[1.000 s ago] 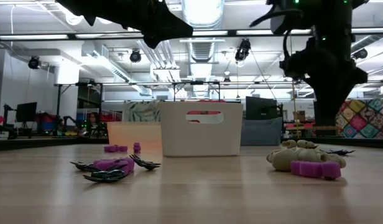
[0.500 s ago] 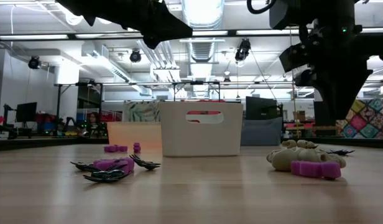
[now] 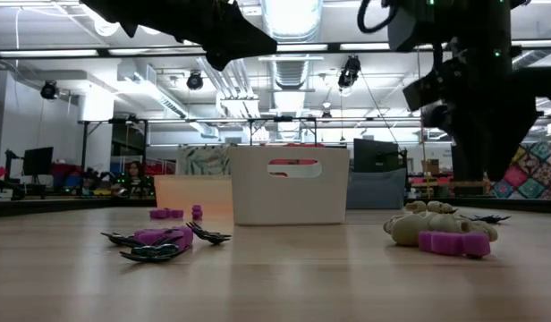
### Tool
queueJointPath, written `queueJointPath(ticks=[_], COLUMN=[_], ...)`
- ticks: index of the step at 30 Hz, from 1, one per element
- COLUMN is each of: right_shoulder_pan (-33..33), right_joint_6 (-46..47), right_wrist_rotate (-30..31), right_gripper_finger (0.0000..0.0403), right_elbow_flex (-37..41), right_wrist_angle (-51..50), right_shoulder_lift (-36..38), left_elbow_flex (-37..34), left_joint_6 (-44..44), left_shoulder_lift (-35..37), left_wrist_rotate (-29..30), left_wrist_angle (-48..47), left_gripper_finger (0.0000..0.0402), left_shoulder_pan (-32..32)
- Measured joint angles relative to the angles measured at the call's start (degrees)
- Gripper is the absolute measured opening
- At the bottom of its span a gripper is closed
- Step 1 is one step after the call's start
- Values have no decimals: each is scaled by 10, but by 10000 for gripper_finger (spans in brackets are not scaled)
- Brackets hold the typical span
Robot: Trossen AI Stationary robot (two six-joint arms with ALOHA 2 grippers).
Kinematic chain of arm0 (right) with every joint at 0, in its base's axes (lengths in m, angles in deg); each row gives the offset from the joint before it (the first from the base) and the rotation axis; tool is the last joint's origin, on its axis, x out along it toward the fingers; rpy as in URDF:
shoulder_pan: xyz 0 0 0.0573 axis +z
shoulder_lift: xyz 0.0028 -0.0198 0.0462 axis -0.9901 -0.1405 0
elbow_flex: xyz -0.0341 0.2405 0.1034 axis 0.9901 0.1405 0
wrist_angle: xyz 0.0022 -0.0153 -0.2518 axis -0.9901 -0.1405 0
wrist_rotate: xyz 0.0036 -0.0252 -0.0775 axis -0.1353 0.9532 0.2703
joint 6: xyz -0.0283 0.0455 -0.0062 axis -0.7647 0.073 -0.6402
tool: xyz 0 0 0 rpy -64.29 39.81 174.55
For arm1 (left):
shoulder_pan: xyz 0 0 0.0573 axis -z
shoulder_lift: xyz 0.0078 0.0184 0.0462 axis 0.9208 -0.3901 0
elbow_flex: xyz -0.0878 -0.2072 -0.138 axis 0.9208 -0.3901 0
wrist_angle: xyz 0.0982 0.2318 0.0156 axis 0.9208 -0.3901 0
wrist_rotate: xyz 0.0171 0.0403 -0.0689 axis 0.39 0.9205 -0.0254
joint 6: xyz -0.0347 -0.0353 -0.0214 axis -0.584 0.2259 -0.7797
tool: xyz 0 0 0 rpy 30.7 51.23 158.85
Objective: Sort Halloween decoration
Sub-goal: Put the black spider toy into the black bin
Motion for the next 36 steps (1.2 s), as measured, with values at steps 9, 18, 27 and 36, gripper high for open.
queueJointPath(ticks=[9, 18, 27, 36], right_shoulder_pan=[0, 0, 0, 0], right_joint_6=[-2, -7, -12, -30], right_wrist_rotate=[0, 0, -2, -6], right_gripper_finger=[150, 142, 140, 139], right_elbow_flex=[34, 55, 76, 79], right_wrist_angle=[42, 65, 87, 119], right_shoulder_lift=[-17, -21, -21, -50], left_elbow_flex=[0, 0, 0, 0], left_joint_6=[0, 0, 0, 0], left_shoulder_lift=[0, 0, 0, 0], left_wrist_rotate=[0, 0, 0, 0], left_wrist_angle=[-3, -3, -3, -3], left_gripper_finger=[41, 41, 41, 41], left_shoulder_pan=[0, 0, 0, 0])
